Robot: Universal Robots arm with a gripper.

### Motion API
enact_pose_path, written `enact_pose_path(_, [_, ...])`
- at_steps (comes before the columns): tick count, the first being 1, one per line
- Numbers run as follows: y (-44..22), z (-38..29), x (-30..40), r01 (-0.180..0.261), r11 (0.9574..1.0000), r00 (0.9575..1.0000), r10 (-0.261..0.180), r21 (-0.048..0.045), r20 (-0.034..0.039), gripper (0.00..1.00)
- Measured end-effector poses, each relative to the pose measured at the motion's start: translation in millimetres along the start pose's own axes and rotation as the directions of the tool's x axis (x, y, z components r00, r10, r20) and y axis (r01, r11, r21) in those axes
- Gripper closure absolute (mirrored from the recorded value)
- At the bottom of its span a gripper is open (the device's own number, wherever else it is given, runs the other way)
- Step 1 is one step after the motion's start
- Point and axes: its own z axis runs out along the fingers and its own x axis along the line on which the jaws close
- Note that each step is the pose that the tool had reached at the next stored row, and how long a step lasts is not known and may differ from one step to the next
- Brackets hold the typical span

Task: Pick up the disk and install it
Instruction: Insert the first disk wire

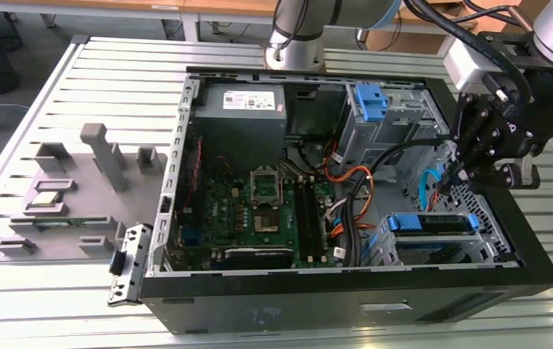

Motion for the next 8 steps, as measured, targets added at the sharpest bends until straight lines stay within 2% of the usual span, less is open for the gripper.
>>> enact_pose_path(7, [0.0, 0.0, 0.0, 0.0, 1.0, 1.0, 0.0, 0.0, 0.0001, 0.89])
enact_pose_path(8, [0.0, 0.0, 0.0, 0.0, 1.0, 1.0, 0.0, 0.0, 0.0001, 0.83])
